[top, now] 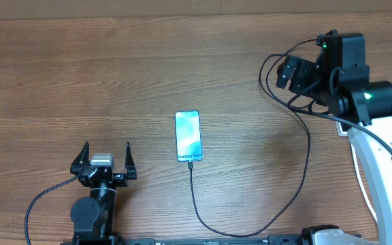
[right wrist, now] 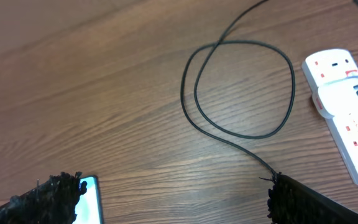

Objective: Plug charger to phone and switch on socket

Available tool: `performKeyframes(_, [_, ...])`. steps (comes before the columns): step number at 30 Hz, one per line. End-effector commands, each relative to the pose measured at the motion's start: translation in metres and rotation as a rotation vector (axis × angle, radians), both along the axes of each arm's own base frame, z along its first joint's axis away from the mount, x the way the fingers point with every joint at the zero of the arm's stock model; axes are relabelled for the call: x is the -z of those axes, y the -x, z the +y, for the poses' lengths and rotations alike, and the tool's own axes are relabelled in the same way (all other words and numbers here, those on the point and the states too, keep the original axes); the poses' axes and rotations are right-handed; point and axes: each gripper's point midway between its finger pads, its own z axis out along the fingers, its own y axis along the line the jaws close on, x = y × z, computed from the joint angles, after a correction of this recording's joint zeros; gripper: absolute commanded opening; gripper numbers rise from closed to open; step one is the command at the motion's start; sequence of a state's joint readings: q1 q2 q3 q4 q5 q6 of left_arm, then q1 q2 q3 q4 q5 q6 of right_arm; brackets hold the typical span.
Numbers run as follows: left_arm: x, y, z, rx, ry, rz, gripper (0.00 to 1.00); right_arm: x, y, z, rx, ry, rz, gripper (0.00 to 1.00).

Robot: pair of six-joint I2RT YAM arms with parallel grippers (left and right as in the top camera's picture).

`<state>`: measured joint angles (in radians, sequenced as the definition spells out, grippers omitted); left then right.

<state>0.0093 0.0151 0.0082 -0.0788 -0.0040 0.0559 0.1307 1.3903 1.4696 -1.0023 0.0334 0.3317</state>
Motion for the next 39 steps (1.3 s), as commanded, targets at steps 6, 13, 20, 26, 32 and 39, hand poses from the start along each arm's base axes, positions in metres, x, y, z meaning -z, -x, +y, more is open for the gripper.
performKeyframes(6, [-0.001, 0.000, 0.002, -0.005, -0.015, -0.009, 1.00, -0.016, 0.005, -0.001, -0.002, 0.004, -0.048, 1.00])
performKeyframes(13, [-0.001, 0.000, 0.002, -0.005, -0.015, -0.009, 1.00, 0.004, 0.011, -0.002, -0.003, 0.010, -0.001, 1.00])
performKeyframes(20, [-0.001, 0.000, 0.002, -0.005, -0.015, -0.009, 1.00, 0.063, 0.048, -0.007, -0.003, 0.028, 0.136, 1.00])
performKeyframes(26, [-0.001, 0.000, 0.002, -0.005, -0.015, -0.009, 1.00, 0.090, 0.087, -0.012, -0.003, 0.033, 0.176, 1.00])
performKeyframes(32, [-0.001, 0.000, 0.002, -0.005, -0.015, -0.009, 0.99, 0.112, 0.121, -0.017, -0.003, 0.035, 0.188, 1.00])
performKeyframes(39, [-0.001, 0.000, 0.002, -0.005, -0.015, -0.009, 1.00, 0.128, 0.141, -0.031, 0.003, 0.109, 0.131, 1.00])
